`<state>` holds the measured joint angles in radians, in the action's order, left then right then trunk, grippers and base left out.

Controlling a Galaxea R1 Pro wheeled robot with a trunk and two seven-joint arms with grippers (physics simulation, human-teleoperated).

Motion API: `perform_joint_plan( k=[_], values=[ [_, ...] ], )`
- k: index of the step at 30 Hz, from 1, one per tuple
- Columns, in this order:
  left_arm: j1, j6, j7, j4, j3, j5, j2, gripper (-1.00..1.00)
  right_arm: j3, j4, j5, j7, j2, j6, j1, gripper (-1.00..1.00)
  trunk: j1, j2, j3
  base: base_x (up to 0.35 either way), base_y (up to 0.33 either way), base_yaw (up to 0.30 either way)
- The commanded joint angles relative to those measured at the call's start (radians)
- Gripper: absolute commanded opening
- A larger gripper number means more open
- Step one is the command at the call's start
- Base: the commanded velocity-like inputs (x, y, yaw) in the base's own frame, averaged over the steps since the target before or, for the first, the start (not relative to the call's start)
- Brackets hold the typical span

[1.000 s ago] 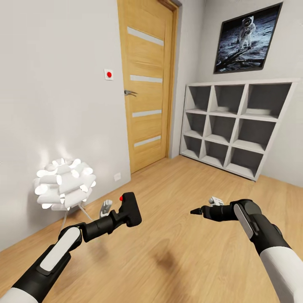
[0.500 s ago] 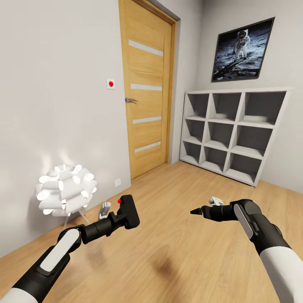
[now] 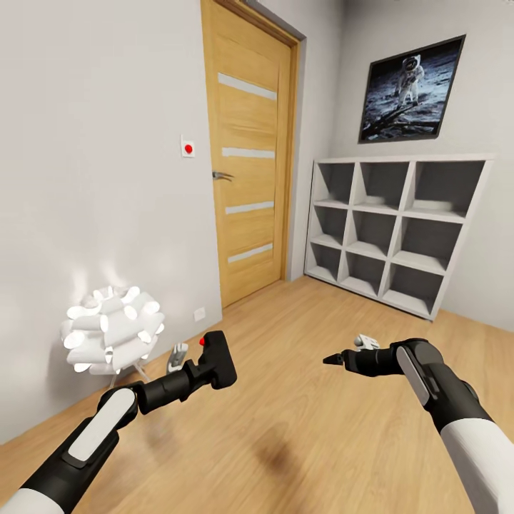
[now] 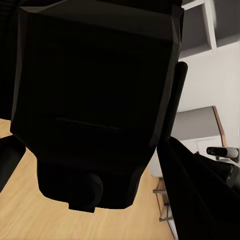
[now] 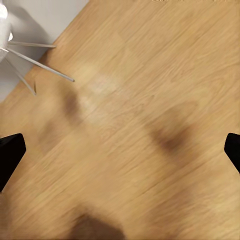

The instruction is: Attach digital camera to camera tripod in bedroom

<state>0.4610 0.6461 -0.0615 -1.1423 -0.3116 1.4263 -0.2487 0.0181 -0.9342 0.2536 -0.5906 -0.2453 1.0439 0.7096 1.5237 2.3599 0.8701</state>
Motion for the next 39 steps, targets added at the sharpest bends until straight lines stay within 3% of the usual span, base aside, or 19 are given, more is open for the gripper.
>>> perform_joint_plan(
  k=[1, 39],
  values=[
    [0.001, 0.001, -0.004, 0.0, -0.001, 0.0, -0.001, -1.0, 0.002, 0.0, 0.0, -0.002, -0.001, 0.003, 0.001, 1.0, -0.004, -0.007, -0.002, 0.0, 0.0, 0.0],
    [0.001, 0.001, -0.004, 0.041, 0.002, 0.002, -0.001, -1.0, 0.002, -0.002, -0.001, -0.002, -0.001, 0.003, 0.001, 1.0, -0.15, -0.273, -0.121, 0.0, 0.0, 0.0]
  ],
)
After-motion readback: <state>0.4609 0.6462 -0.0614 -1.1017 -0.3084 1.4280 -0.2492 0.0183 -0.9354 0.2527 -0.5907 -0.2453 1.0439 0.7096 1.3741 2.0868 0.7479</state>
